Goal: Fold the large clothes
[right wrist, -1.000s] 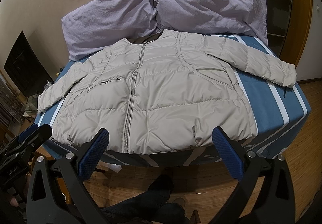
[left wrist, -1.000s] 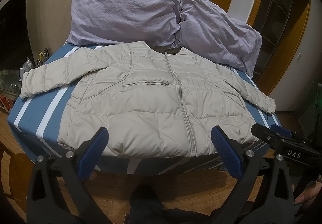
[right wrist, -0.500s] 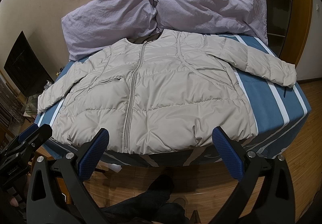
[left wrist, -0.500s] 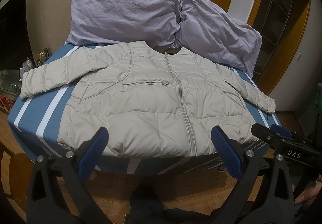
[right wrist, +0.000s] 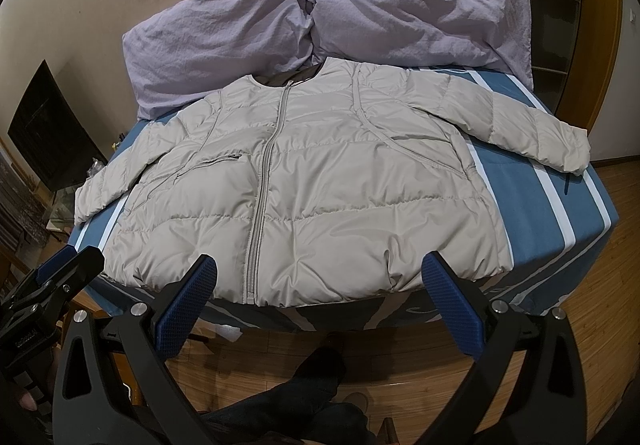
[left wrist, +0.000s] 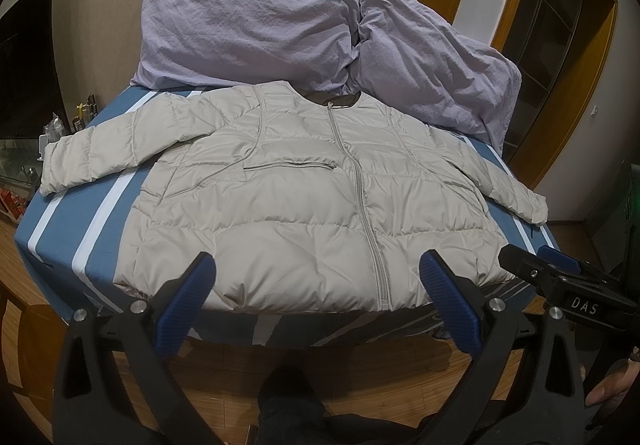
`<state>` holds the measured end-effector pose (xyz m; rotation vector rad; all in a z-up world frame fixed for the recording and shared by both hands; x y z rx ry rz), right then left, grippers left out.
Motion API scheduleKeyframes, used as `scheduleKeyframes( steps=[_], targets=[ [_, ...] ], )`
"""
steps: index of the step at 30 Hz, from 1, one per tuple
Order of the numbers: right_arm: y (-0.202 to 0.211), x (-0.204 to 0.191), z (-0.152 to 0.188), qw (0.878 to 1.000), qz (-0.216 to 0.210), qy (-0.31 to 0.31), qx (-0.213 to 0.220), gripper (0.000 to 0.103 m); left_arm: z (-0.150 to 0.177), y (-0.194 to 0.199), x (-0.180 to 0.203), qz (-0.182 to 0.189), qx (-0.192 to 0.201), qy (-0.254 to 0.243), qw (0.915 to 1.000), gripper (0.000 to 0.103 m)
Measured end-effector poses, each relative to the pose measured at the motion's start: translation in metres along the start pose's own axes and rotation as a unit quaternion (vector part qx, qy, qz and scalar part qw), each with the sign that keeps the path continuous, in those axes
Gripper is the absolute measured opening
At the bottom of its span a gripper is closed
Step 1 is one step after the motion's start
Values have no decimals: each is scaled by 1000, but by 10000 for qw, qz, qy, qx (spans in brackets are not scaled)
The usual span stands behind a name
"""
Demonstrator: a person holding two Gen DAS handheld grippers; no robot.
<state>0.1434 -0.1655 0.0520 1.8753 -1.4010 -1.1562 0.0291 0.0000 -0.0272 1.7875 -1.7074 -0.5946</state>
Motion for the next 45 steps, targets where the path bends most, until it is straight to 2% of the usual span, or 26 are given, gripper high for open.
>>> scheduleKeyframes(
  steps=[16, 21, 25, 30, 36, 38, 45],
  targets=[
    [-8, 2, -6, 10000, 17, -5, -76, 102, -4, -11, -2, -8, -108, 43, 9999, 101],
    [-22, 17, -21, 9998, 88, -165, -47, 102, -11, -24, -10, -180, -264, 90, 9994, 101],
    [-37, 55, -42, 9976, 319, -605, -70, 102, -20, -38, -16, -339, -364, 94, 9987, 101],
    [-53, 116, -75, 9893, 685, -1290, -65, 102, -37, -58, -21, -485, -414, -38, 9980, 101],
    [-75, 175, -105, 9788, 1190, -1664, -60, 102, -59, -89, -25, -628, -518, -177, 9965, 101],
    [-84, 201, -115, 9721, 1404, -1877, -112, 102, -64, -99, -26, -678, -579, -211, 9958, 101],
    [-106, 296, -137, 9427, 2119, -2571, -188, 90, -78, -130, -29, -736, -821, -204, 9937, 101]
  ],
)
Point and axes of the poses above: each gripper's, at about its wrist camera, not at the fingertips, and y roughly against the way its jaws point, x to its right, z to its underside, the point moved 4 cm from there along -y, roughly the way its jaws point, and after that the axes turned 9 degrees about -y, right-handed, at the moved point
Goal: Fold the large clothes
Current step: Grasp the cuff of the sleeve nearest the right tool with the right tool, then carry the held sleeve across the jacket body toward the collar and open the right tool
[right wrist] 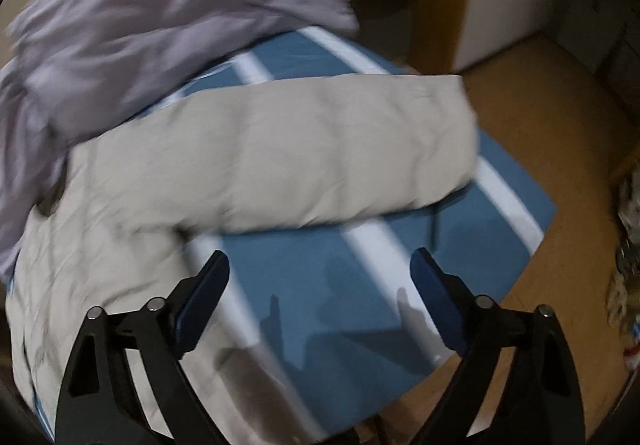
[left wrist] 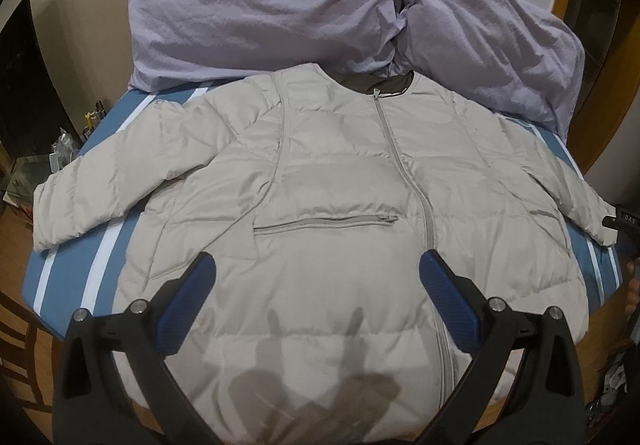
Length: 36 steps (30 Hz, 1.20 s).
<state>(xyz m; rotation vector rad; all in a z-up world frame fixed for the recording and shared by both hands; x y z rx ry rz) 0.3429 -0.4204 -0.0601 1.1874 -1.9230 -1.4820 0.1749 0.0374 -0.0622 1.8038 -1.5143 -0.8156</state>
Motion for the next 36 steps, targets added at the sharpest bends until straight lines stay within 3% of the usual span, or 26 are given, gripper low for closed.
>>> scheduleKeyframes(
  steps=[9, 13, 17, 20, 22, 23, 26, 31, 36],
  targets=[
    [-49, 80, -52, 9893, 545, -1340, -169, 86, -13, -25, -4, -26, -194, -18, 9998, 101],
    [-67, 97, -58, 9829, 598, -1709, -330, 85, -16, -32, -8, -26, -256, -8, 9997, 101],
    [-77, 105, -54, 9790, 448, -1936, -462, 77, -19, -38, -13, -9, -295, 6, 9996, 101],
    [-81, 103, -55, 9818, 402, -1820, -375, 70, -20, -42, -16, 11, -320, 23, 9995, 101],
    [-79, 99, -54, 9847, 229, -1695, -342, 52, -20, -44, -19, 35, -331, 38, 9994, 101],
    [-79, 94, -55, 9855, 18, -1665, -332, 34, -20, -45, -20, 41, -332, 45, 9994, 101],
    [-74, 85, -59, 9884, 88, -1506, -151, 22, -19, -46, -24, 56, -331, 82, 9994, 101],
    [-44, 56, -67, 9942, 163, -994, 380, 19, -17, -45, -36, 56, -296, 221, 9993, 101],
    [-24, 3, -72, 9973, -152, -367, 614, 18, -15, -44, -50, 30, -265, 403, 9988, 101]
  ],
)
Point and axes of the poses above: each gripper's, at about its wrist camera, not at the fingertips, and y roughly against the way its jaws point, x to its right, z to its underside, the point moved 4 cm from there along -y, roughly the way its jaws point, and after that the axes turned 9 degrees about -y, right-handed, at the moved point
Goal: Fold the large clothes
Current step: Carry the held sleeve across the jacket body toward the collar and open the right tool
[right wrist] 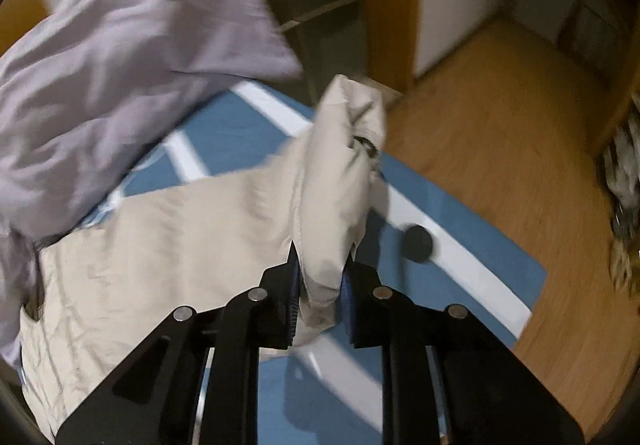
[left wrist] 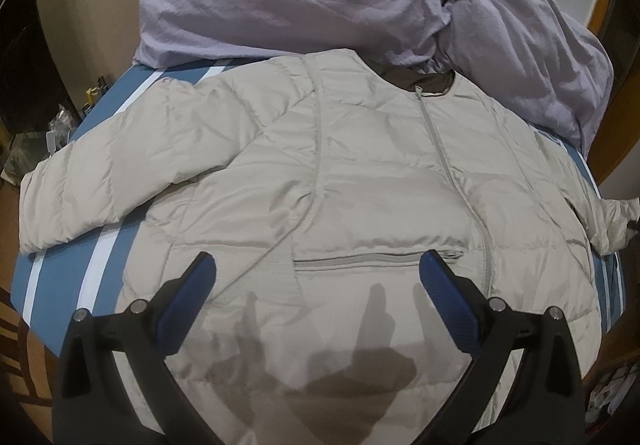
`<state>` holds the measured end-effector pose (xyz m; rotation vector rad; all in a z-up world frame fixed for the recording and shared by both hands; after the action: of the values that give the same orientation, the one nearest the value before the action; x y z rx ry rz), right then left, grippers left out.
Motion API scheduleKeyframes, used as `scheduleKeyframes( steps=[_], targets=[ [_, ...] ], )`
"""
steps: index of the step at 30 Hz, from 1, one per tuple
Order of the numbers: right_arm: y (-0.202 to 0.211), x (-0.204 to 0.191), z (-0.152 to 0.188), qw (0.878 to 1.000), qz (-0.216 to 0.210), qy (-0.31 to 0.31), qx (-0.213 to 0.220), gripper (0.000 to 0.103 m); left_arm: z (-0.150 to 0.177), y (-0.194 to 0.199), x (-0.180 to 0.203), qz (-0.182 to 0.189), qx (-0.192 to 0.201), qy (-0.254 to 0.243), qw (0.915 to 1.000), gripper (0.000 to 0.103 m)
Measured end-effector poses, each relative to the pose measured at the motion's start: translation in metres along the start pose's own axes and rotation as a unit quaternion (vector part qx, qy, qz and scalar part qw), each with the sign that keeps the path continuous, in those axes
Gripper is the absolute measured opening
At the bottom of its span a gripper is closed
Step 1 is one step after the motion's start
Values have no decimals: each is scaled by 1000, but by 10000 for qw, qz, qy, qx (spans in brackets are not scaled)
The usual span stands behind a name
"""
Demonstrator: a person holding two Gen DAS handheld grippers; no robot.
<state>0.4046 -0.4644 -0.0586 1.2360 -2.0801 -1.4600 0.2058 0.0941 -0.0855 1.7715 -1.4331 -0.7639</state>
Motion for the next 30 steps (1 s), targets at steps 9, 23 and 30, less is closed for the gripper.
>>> scheduleKeyframes(
  steps=[9, 23, 30],
  targets=[
    [8, -139, 48, 9889, -839, 1177, -349, 18, 5, 5, -26, -91, 73, 339, 9994, 101],
    [22, -310, 210, 9201, -1865, 3176, -1333, 18, 19, 9, -71, -399, 72, 864, 9954, 101],
    [33, -353, 260, 8957, -2196, 3515, -1609, 18, 23, 11, -85, -528, 65, 1029, 9933, 101]
  ],
)
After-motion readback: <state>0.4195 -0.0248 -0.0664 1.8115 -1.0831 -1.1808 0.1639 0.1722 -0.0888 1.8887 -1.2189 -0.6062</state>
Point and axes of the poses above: each gripper's, at about its wrist camera, not at the fingertips, and y roughly against the way its jaws point, x to its right, z to its underside, the point moved 4 cm from there along -y, roughly the way its jaws point, and after that the axes turned 9 degrees about -y, right-handed, at the moved point
